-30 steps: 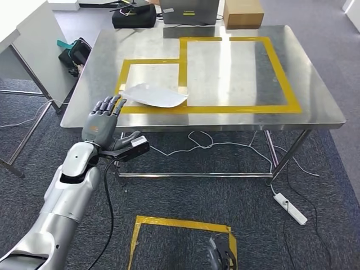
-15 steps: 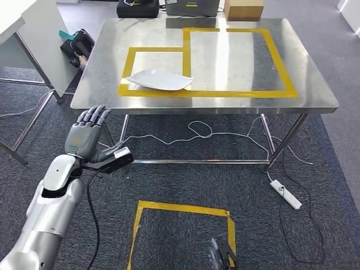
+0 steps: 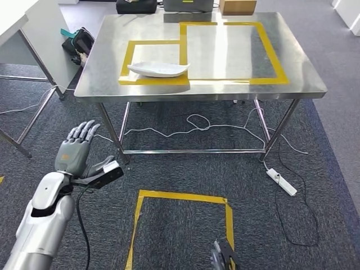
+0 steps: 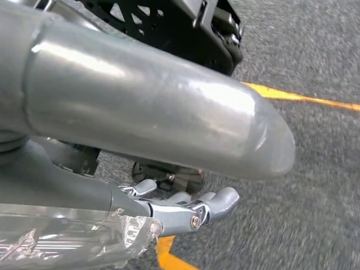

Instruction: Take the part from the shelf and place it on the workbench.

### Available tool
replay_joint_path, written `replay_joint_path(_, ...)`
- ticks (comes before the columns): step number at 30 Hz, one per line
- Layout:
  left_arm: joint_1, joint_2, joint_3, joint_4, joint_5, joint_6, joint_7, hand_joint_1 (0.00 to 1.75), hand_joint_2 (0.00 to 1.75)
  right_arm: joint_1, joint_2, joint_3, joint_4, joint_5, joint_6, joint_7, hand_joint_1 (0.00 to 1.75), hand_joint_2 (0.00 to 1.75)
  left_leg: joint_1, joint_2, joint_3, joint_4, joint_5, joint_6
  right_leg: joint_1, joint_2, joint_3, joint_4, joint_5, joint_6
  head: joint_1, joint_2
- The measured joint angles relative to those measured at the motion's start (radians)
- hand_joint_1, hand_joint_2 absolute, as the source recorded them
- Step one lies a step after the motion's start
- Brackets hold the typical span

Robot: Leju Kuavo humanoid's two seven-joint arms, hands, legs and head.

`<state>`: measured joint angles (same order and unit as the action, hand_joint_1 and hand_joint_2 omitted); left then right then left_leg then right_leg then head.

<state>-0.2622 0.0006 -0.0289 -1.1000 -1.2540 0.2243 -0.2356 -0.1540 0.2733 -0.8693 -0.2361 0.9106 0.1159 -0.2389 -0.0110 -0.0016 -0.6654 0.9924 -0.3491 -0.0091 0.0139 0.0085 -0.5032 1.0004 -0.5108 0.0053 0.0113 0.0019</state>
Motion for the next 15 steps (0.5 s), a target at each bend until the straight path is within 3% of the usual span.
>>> replay_joint_path(2,0.066,0.003,0.022,-0.007,0.035,-0.001,-0.015,0.00,0.00,0.004,-0.001,-0.008,0.000,-0.013,-0.007,-0.010,0.00,0.00,0.004,-0.001,-0.021,0.056,-0.064,-0.014,-0.006,-0.001,-0.007,-0.004,0.019,-0.012,-0.003,0.000)
replay_joint_path(4,0.129,-0.001,0.053,0.004,0.091,0.004,-0.042,0.00,0.00,0.009,-0.002,-0.019,0.000,-0.028,-0.016,-0.022,0.00,0.00,0.011,-0.001,-0.061,0.178,-0.151,-0.027,-0.008,0.000,-0.021,-0.003,0.033,-0.015,-0.005,0.000)
replay_joint_path(5,0.157,-0.004,0.078,0.023,0.121,0.011,-0.058,0.00,0.00,0.014,-0.003,-0.026,0.000,-0.036,-0.021,-0.027,0.00,0.00,0.014,-0.001,-0.076,0.233,-0.174,-0.031,-0.009,0.000,-0.029,-0.003,0.038,-0.014,-0.005,0.000)
replay_joint_path(6,0.180,-0.009,0.109,0.053,0.146,0.023,-0.076,0.00,0.00,0.021,-0.005,-0.033,0.000,-0.042,-0.025,-0.032,0.00,0.00,0.018,-0.001,-0.079,0.263,-0.178,-0.035,-0.009,0.000,-0.036,-0.003,0.042,-0.012,-0.005,0.000)
replay_joint_path(7,0.197,-0.012,0.148,0.096,0.162,0.040,-0.095,0.00,0.00,0.027,-0.006,-0.040,0.000,-0.046,-0.029,-0.037,0.00,0.00,0.021,0.000,-0.063,0.255,-0.165,-0.038,-0.011,0.000,-0.041,-0.003,0.046,-0.009,-0.005,0.000)
replay_joint_path(10,0.216,-0.013,0.298,0.276,0.187,0.099,-0.132,0.00,0.00,0.039,-0.008,-0.058,0.000,-0.050,-0.043,-0.051,0.00,0.00,0.029,0.007,0.062,0.078,-0.103,-0.045,-0.012,-0.002,-0.051,0.001,0.051,0.002,-0.006,0.000)
replay_joint_path(12,0.219,-0.011,0.406,0.404,0.208,0.113,-0.121,0.00,0.00,0.044,-0.009,-0.065,-0.001,-0.045,-0.056,-0.058,0.00,0.00,0.028,0.009,0.108,0.003,-0.093,-0.036,-0.010,-0.005,-0.053,0.004,0.052,0.013,-0.007,0.000)
replay_joint_path(15,0.239,-0.009,0.551,0.560,0.230,0.110,-0.077,0.00,0.00,0.051,-0.011,-0.070,-0.004,-0.036,-0.072,-0.063,0.00,0.00,0.026,-0.002,0.105,-0.006,-0.093,-0.006,-0.013,-0.011,-0.057,0.007,0.047,0.031,-0.007,0.000)
